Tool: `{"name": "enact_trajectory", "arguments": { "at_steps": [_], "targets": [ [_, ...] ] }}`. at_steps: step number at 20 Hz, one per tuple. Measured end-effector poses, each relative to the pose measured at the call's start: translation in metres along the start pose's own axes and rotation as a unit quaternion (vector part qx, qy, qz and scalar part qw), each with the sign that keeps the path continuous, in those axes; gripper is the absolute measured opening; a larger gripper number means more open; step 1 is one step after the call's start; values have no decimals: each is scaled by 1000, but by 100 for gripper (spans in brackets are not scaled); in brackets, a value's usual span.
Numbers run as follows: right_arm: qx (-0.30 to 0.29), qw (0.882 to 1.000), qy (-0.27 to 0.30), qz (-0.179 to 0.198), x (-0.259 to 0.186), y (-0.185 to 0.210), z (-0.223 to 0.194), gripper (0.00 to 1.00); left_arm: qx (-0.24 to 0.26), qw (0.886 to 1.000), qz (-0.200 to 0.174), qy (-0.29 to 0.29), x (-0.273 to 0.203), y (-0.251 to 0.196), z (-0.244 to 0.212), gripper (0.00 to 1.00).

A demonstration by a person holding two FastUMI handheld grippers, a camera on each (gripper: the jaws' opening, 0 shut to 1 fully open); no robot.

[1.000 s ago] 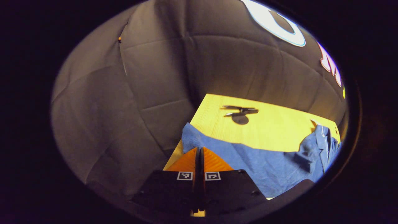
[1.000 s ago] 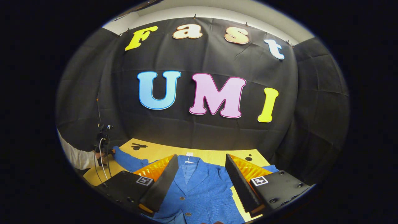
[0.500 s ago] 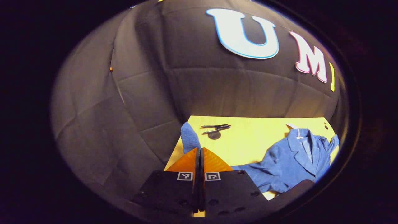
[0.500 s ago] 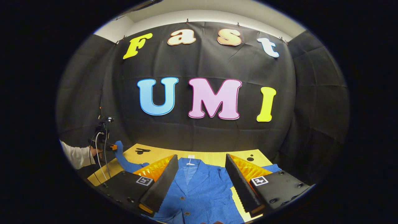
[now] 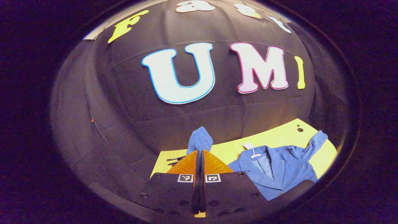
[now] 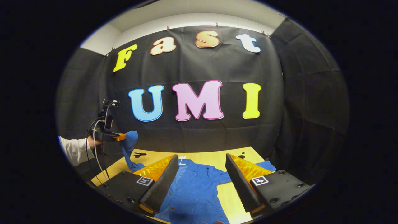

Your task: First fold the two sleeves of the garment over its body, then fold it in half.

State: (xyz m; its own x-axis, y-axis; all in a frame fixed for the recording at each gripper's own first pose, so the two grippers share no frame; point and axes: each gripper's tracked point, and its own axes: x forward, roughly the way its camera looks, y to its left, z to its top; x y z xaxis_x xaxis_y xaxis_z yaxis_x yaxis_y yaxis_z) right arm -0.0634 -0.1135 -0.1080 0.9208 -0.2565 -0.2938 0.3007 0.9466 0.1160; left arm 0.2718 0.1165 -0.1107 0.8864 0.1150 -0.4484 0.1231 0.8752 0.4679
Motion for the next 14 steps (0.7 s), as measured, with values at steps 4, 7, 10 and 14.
{"name": "enact_trajectory", "arguments": {
  "at_steps": [4,7,10,14],
  "targets": [
    [4,1000,-2,-20,-12,-53,2,98,24,998,-59,1,13,-108,18,0],
    [22,999,-2,-44,-22,-88,2,90,49,993,-104,12,31,-183,17,0],
    [34,996,-9,-80,-33,-116,4,89,86,987,-128,38,51,-234,3,0],
    [31,993,-16,-114,-46,-134,8,84,128,977,-149,78,76,-285,-28,0]
  ]
}}
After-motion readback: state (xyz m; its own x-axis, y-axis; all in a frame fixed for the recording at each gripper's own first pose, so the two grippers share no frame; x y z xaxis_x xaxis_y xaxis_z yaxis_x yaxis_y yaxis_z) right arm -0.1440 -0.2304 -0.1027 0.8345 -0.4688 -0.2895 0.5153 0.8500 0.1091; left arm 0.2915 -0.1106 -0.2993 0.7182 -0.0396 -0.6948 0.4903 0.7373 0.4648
